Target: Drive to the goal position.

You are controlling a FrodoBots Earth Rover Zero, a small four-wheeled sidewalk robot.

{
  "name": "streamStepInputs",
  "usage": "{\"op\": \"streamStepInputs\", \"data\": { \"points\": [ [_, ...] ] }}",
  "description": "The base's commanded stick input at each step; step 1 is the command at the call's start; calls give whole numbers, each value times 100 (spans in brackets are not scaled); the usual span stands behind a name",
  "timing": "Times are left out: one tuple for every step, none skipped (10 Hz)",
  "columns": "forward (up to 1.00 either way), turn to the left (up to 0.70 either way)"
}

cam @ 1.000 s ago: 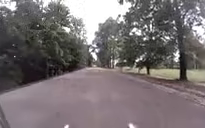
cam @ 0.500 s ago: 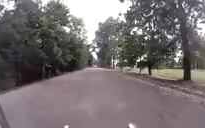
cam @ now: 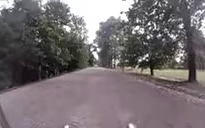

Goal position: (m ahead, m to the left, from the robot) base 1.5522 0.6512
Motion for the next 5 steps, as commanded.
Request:
{"op": "streamStepInputs", "data": {
  "points": [
    [70, 0],
    [70, 0],
    [70, 0],
    [70, 0],
    [70, 0]
  ]
}}
